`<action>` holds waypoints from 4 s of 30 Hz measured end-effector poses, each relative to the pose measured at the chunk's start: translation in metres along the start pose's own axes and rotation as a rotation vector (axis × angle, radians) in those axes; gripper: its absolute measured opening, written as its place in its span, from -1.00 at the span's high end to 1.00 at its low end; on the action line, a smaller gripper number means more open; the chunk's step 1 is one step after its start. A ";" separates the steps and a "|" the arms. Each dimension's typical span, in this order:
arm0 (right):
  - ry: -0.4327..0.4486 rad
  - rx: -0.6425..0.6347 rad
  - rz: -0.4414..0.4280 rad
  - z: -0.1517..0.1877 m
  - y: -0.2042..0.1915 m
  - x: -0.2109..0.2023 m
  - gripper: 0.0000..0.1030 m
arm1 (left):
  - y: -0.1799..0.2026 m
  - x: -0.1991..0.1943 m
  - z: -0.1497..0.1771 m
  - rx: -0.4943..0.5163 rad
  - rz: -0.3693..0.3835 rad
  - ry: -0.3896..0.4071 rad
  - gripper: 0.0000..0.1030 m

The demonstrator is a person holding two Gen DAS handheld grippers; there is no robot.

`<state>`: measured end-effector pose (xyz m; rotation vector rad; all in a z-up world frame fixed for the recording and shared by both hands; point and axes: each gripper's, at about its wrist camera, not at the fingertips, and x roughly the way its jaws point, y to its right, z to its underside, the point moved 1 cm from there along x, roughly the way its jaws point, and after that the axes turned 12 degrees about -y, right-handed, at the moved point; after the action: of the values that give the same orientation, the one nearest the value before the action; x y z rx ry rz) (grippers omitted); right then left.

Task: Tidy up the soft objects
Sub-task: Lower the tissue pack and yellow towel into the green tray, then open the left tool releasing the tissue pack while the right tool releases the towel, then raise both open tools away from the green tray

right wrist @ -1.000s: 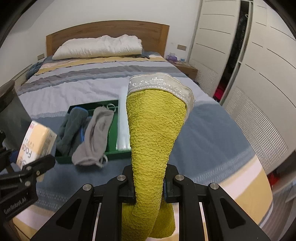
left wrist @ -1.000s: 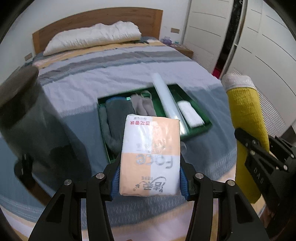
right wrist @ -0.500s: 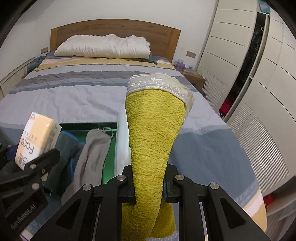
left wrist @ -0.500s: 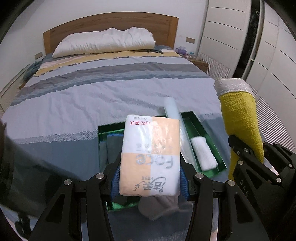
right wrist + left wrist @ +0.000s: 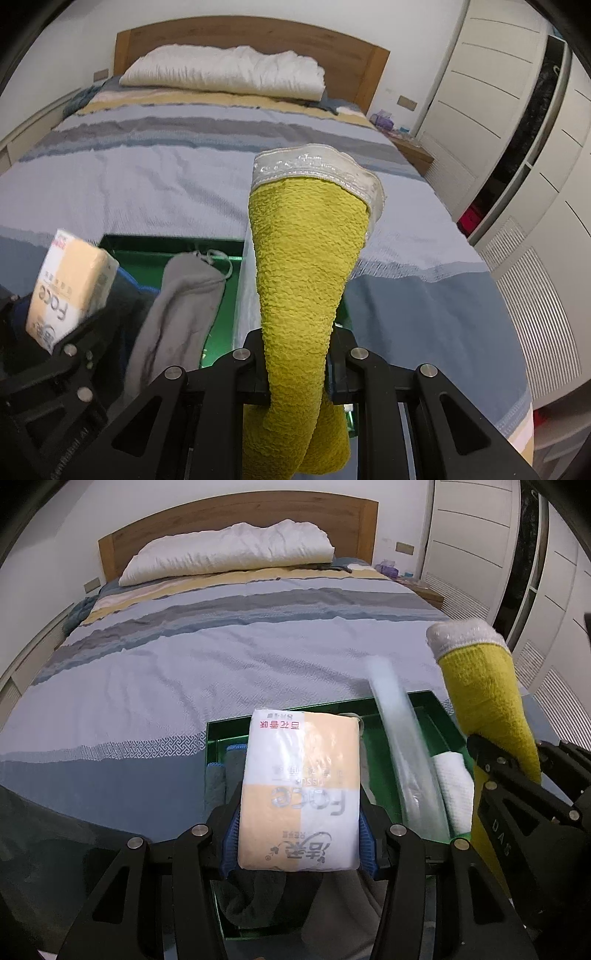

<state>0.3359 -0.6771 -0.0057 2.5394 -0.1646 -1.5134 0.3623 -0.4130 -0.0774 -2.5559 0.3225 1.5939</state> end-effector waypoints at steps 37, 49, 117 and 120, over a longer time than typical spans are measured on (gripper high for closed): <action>-0.125 -0.024 -0.029 -0.016 -0.006 0.075 0.54 | 0.012 0.032 -0.005 0.030 -0.035 -0.041 0.10; -0.132 -0.016 -0.030 -0.015 -0.008 0.078 0.39 | 0.012 0.039 -0.005 0.041 -0.039 -0.067 0.09; -0.053 0.009 0.037 0.005 0.004 0.009 -0.99 | -0.002 -0.010 -0.011 0.009 -0.042 0.037 -0.97; -0.053 0.014 0.049 0.008 0.007 0.004 -0.99 | -0.004 -0.014 -0.008 -0.013 -0.038 0.034 -0.97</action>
<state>0.3302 -0.6854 -0.0114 2.4877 -0.2430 -1.5678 0.3640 -0.4091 -0.0616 -2.5855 0.2653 1.5459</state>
